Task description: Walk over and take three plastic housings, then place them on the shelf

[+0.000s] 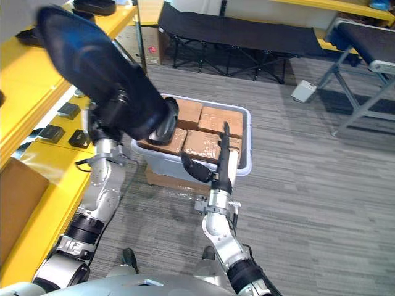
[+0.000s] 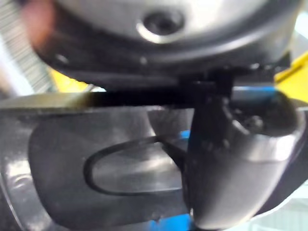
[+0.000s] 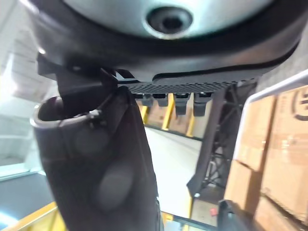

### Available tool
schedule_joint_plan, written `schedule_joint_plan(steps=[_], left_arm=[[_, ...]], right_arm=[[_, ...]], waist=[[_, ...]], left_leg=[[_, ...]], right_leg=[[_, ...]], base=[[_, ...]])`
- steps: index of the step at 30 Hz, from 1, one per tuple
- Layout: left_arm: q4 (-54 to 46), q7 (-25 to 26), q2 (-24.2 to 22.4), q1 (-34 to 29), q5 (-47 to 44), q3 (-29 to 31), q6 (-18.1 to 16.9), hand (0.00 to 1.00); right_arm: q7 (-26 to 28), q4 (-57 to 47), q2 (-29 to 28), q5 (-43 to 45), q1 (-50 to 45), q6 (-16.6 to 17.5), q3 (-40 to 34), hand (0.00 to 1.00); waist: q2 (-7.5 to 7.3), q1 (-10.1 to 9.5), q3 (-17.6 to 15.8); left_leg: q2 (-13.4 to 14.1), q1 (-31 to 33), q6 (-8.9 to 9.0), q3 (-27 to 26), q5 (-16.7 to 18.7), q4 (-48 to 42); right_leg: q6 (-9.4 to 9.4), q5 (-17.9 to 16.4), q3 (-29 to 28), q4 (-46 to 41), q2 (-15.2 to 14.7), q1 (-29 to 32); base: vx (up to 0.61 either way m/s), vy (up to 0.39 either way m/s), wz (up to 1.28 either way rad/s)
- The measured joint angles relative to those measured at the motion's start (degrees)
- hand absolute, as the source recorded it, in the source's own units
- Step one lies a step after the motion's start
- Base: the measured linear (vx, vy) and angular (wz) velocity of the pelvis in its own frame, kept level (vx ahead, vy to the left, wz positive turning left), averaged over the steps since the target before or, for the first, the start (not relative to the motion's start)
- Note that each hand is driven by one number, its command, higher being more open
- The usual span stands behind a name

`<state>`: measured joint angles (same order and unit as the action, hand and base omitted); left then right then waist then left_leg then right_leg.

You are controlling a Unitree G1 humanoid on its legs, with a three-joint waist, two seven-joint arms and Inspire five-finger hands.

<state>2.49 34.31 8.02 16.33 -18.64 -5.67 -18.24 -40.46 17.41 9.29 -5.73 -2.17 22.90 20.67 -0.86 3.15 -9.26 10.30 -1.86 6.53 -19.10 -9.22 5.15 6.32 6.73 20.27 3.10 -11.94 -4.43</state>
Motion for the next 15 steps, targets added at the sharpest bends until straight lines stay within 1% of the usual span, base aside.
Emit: schedule_joint_plan(steps=[1,3,4,6,7,9,10,11,13,15], left_arm=[[-1.88,3.07,0.47,-1.22,5.28,1.83,-0.01,0.0],[-3.47,6.61,1.14,-2.46,12.48,3.27,0.01,0.0],[-4.41,8.48,1.47,-3.55,17.16,3.76,0.01,0.0],[-5.02,9.99,1.65,-4.13,22.54,3.99,0.02,0.0],[-5.13,10.02,1.71,-4.33,23.87,4.1,0.0,0.0],[-5.31,8.78,2.51,-6.17,25.57,3.9,-0.5,0.0],[-5.31,8.12,2.64,-6.84,25.53,3.87,-0.54,0.0],[-5.32,6.5,3.06,-8.78,25.35,3.81,-1.19,0.0],[-5.43,3.34,3.24,-13.07,23.02,3.43,-2.9,0.0],[-6.79,-1.45,3.04,-20.19,18.41,2.83,-3.47,0.0]], right_arm=[[0.3,-0.01,0.01,1.01,-1.11,-0.34,0.03,1.0],[1.5,-0.01,0.03,2.6,-1.84,-0.53,0.2,1.0],[2.55,-0.02,-0.05,3.77,-2.41,-0.52,0.38,1.0],[4.9,-0.08,0.02,4.64,-3.75,-0.49,0.31,1.0],[5.9,-0.08,0.05,5.11,-4.02,-0.5,0.37,1.0],[10.35,-0.31,0.07,8.31,-5.51,-0.47,0.49,1.0],[11.52,-0.45,0.09,9.34,-6.07,-0.47,0.44,1.0],[13.7,-0.5,0.1,11.65,-6.82,-0.53,0.31,1.0],[15.8,-1.19,0.11,14.31,-8.3,-1.12,-0.39,1.0],[18.86,-3.15,0.13,18.12,-10.71,-1.42,-3.01,1.0]], waist=[[0.54,-0.07,0.79],[1.12,-0.39,1.23],[1.49,-0.54,2.08],[1.88,-1.14,3.16],[1.94,-1.14,3.37],[2.31,-0.94,4.53],[2.39,-0.9,4.69],[2.55,-0.65,4.85],[2.85,-0.26,5.04],[2.96,-0.01,5.11]], left_leg=[[0.06,0.66,-0.09,0.17,-0.07,0.0],[0.11,0.84,-0.13,0.21,-0.12,-0.01],[0.08,1.17,-0.14,0.28,-0.14,-0.01],[0.08,1.3,-0.14,0.34,-0.16,-0.02],[0.08,1.29,-0.14,0.34,-0.16,-0.02],[0.08,1.53,-0.11,0.22,-0.12,-0.02],[0.08,1.52,-0.09,0.17,-0.11,-0.02],[0.12,1.51,-0.03,-0.01,-0.06,-0.02],[0.15,1.51,0.11,-0.35,0.06,-0.02],[0.25,1.42,0.33,-1.33,0.24,-0.03]], right_leg=[[-0.08,-0.07,0.56,0.04,0.02,0.23],[-0.13,-0.1,0.77,0.08,0.04,0.27],[-0.14,-0.09,0.89,0.16,0.03,0.48],[-0.15,-0.1,1.06,0.33,0.04,0.57],[-0.15,-0.1,1.1,0.43,0.05,0.67],[0.03,-0.21,1.07,0.85,0.1,0.86],[0.08,-0.25,1.07,0.94,0.11,0.83],[0.09,-0.25,0.97,0.97,0.13,0.89],[0.09,-0.26,0.64,1.0,0.14,1.18],[0.0,-0.11,-0.27,1.01,0.18,1.5]], base=[[0.01,0.001,0.22],[0.01,0.001,0.1],[0.01,0.004,0.06],[0.01,0.003,0.04],[0.0,0.0,0.0],[0.0,-0.001,-0.02],[0.02,-0.004,-0.04],[0.02,-0.005,-0.07],[0.02,-0.004,-0.11],[0.05,-0.005,-0.18]])
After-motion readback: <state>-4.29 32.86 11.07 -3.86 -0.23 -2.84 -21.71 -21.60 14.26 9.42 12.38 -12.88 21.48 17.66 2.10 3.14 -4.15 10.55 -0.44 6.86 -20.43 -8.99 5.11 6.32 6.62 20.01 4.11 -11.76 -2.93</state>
